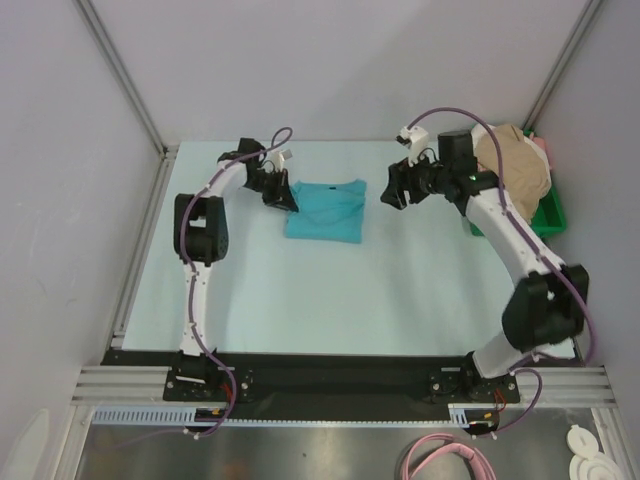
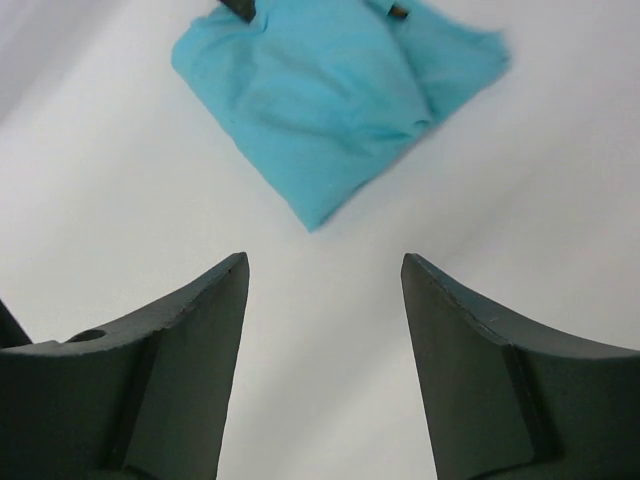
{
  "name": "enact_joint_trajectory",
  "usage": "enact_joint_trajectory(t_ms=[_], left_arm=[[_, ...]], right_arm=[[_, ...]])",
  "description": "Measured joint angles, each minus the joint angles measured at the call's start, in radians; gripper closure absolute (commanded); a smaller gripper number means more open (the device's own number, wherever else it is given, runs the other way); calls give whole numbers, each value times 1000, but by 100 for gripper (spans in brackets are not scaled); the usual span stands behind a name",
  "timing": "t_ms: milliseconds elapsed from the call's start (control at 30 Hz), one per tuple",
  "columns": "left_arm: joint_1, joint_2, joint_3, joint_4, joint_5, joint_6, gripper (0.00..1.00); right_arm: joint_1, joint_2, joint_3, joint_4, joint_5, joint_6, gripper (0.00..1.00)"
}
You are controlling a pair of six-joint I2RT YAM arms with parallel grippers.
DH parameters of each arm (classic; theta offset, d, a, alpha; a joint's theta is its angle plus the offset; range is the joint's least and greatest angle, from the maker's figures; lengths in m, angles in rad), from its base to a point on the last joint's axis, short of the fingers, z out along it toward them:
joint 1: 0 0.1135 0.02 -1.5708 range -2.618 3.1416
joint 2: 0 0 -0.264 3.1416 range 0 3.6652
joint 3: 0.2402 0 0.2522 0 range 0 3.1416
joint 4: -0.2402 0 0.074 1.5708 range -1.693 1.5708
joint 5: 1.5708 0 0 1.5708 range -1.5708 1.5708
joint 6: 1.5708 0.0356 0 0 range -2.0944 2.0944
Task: Fold and stack the t-shirts
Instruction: Neatly place the folded tshirt to the corner
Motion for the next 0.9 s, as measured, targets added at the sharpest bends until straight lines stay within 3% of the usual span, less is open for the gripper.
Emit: enact_joint_trajectory(t_ms=[200,500,700,900], left_arm=[[45,-112,-79,-65,-274,150,100],[115,-263,-267,-2,-625,273,100],[216,-249,-231,50,-848,341,100],[313,-120,-25,78,-1017,378,100]], right_arm=[[0,-268,-117,34,48,-28,31],[0,-410,-309,38,98,-32,31],[-3,-438,-319,45,101,-31,31],[-19,-459,-332,57,100,-31,31]])
